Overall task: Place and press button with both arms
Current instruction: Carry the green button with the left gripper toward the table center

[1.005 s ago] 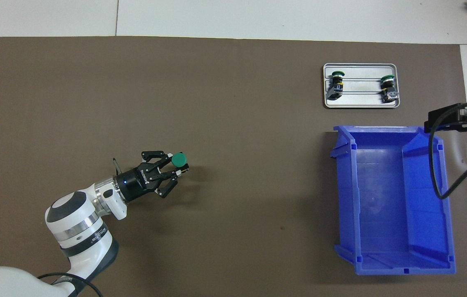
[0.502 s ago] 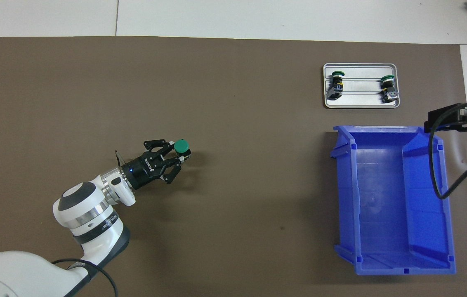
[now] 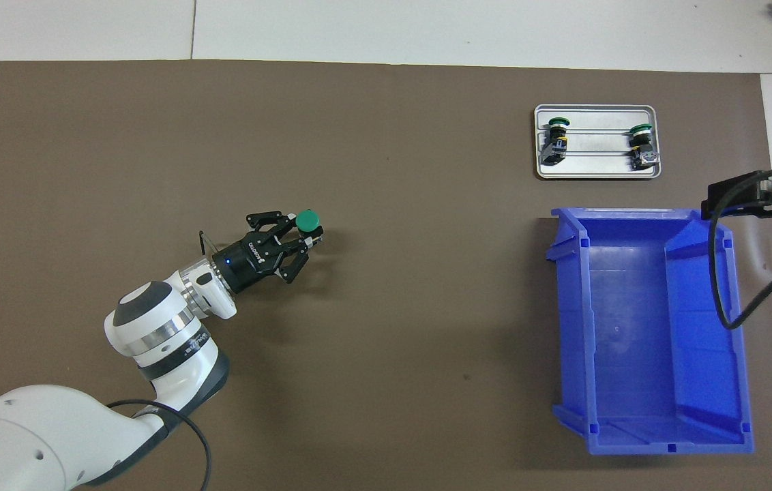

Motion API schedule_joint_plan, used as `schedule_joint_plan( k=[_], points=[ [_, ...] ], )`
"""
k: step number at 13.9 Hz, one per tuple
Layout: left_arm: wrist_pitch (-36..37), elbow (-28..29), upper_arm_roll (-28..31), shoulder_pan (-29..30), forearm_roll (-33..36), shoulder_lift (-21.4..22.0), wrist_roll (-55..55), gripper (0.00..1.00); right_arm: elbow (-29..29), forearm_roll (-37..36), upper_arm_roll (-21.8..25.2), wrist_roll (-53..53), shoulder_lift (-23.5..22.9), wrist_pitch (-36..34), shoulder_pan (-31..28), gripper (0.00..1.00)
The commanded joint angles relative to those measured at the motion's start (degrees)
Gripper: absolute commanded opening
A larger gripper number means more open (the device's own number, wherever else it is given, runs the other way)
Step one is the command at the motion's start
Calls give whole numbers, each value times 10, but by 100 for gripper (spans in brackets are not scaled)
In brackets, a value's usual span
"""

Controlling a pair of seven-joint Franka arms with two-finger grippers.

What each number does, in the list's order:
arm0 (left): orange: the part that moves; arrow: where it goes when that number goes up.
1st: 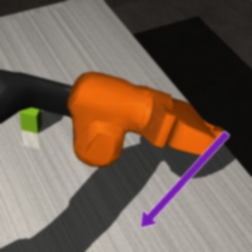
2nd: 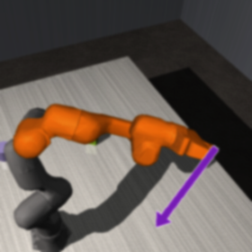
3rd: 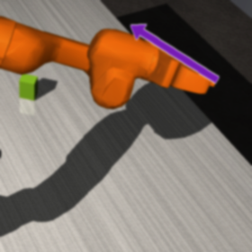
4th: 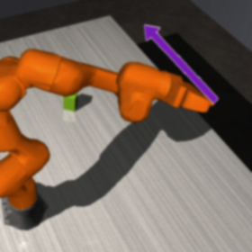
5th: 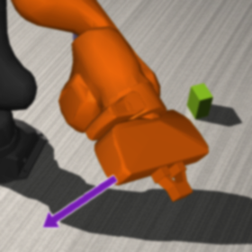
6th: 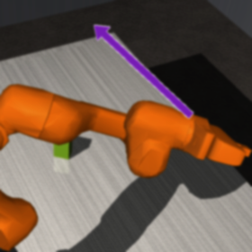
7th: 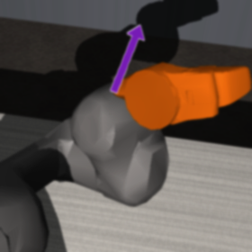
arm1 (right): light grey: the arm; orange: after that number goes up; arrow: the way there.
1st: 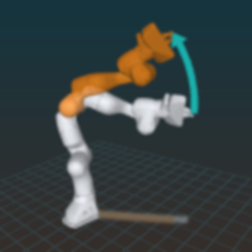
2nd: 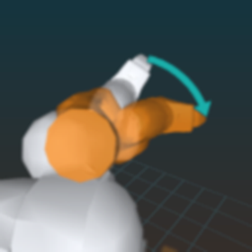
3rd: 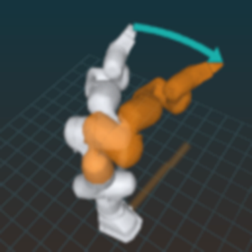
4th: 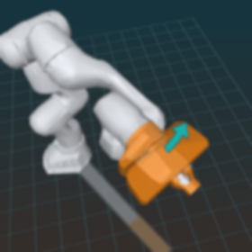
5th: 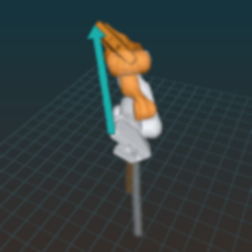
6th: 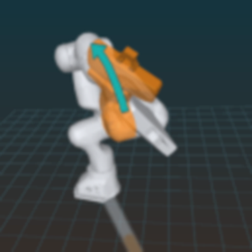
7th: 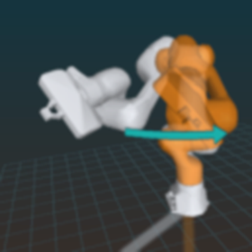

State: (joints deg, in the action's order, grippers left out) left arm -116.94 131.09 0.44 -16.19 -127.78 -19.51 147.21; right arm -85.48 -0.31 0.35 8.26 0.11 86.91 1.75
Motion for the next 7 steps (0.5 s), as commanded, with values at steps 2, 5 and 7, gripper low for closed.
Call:
schedule_joint_plan(
  k=[2,5,7],
  points=[
    [36,42,4,-27,-19,6,33,25,-2,15,-3,-13,2,-5,-6,100],
    [73,86,4,-26,-18,24,65,27,-2,14,-3,-13,2,-5,-6,100],
    [102,112,6,-23,-18,35,84,27,-2,14,-3,-13,2,-5,-6,100]
  ],
)
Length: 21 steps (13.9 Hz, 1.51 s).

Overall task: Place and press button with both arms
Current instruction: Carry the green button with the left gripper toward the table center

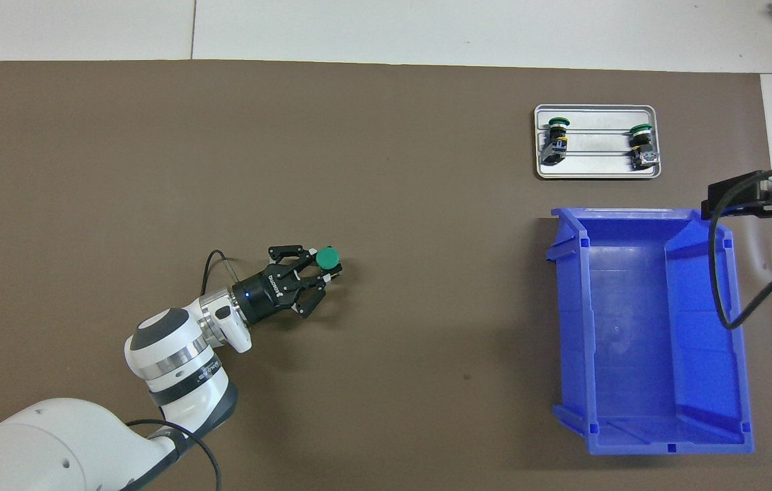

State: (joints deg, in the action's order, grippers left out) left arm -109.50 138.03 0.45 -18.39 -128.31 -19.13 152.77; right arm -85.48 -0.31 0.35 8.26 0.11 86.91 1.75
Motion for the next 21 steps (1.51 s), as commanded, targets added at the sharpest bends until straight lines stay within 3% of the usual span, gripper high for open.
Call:
schedule_joint_plan(
  k=[1,9,21],
  points=[
    [38,55,6,2,-11,35,42,27,-2,14,-3,-13,2,-5,-6,100],
    [32,86,6,-8,-3,43,88,28,-2,14,-3,-13,2,-5,-6,100],
    [25,88,5,-8,2,42,89,60,-2,14,-3,-13,2,-5,-6,100]
  ],
)
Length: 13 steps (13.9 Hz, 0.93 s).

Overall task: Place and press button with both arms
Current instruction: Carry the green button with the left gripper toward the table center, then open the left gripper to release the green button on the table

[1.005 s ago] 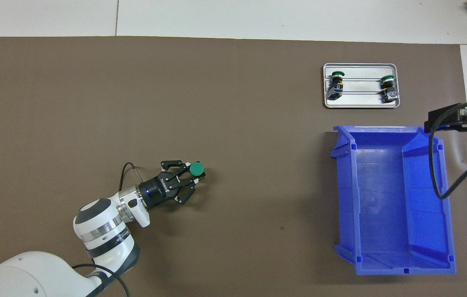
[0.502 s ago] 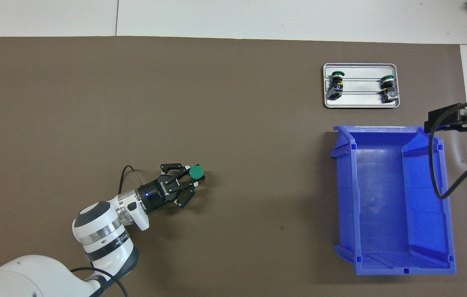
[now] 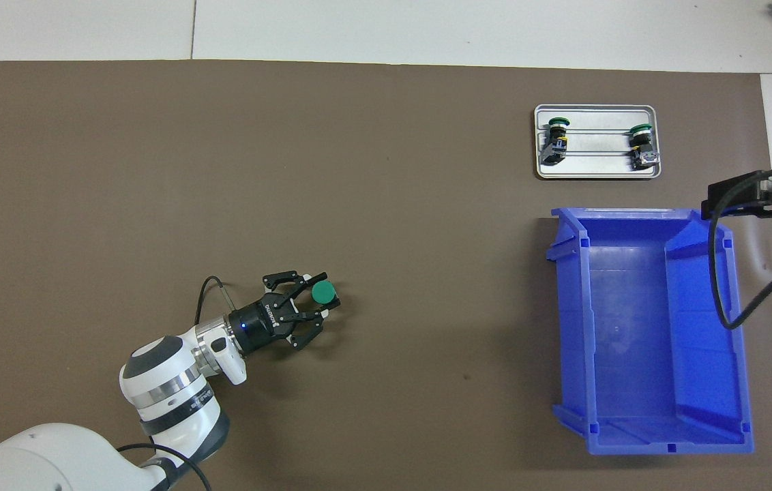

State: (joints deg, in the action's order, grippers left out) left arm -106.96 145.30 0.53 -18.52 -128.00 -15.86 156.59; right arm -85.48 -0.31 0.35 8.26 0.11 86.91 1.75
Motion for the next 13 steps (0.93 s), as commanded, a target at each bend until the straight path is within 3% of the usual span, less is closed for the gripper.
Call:
schedule_joint_plan(
  k=[1,2,4,6,8,13],
  points=[
    [-1,17,4,-6,-1,10,50,72,-2,14,-3,-13,2,-5,-6,100],
    [-3,17,4,-6,-1,10,50,80,-2,14,-3,-13,2,-5,-6,100],
    [-3,17,4,-6,-1,10,50,87,-2,14,-3,-13,2,-5,-6,100],
    [-2,19,4,-6,-2,10,50,88,-2,14,-3,-13,2,-5,-6,100],
    [-2,22,4,-6,-1,11,50,96,-2,15,-3,-13,2,-5,-6,100],
    [0,35,5,-1,-1,16,48,98,-2,14,-3,-13,2,-5,-6,100]
  ],
)
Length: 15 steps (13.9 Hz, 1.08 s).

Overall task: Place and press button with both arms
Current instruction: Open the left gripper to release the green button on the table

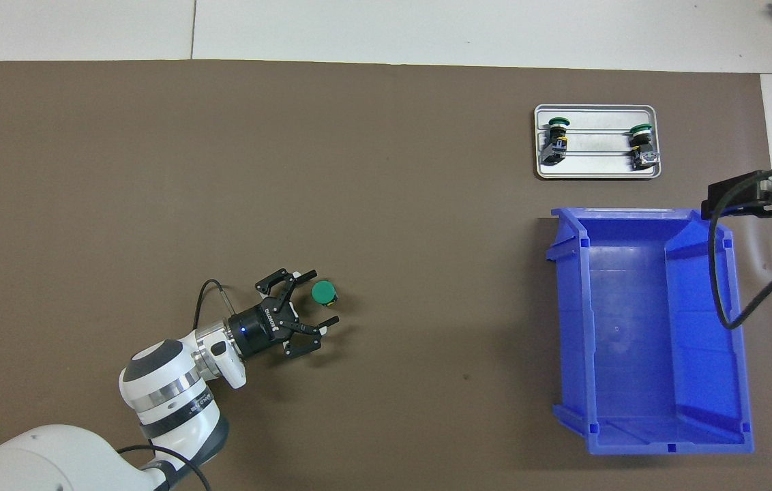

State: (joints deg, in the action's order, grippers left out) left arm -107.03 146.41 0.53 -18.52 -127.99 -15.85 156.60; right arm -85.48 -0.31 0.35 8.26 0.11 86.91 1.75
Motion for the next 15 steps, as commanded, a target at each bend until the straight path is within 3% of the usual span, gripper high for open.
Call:
schedule_joint_plan(
  k=[1,9,12,15],
  points=[
    [3,25,5,1,-2,17,48,98,-2,15,-3,-13,2,-5,-6,100],
    [-4,38,10,15,-1,35,43,98,-2,14,-3,-13,2,-5,-6,100],
    [-53,37,9,45,58,61,35,98,-2,14,-3,-13,2,-5,-6,100],
    [-54,34,9,81,107,61,30,98,-2,15,-3,-13,2,-5,-6,100]
  ],
)
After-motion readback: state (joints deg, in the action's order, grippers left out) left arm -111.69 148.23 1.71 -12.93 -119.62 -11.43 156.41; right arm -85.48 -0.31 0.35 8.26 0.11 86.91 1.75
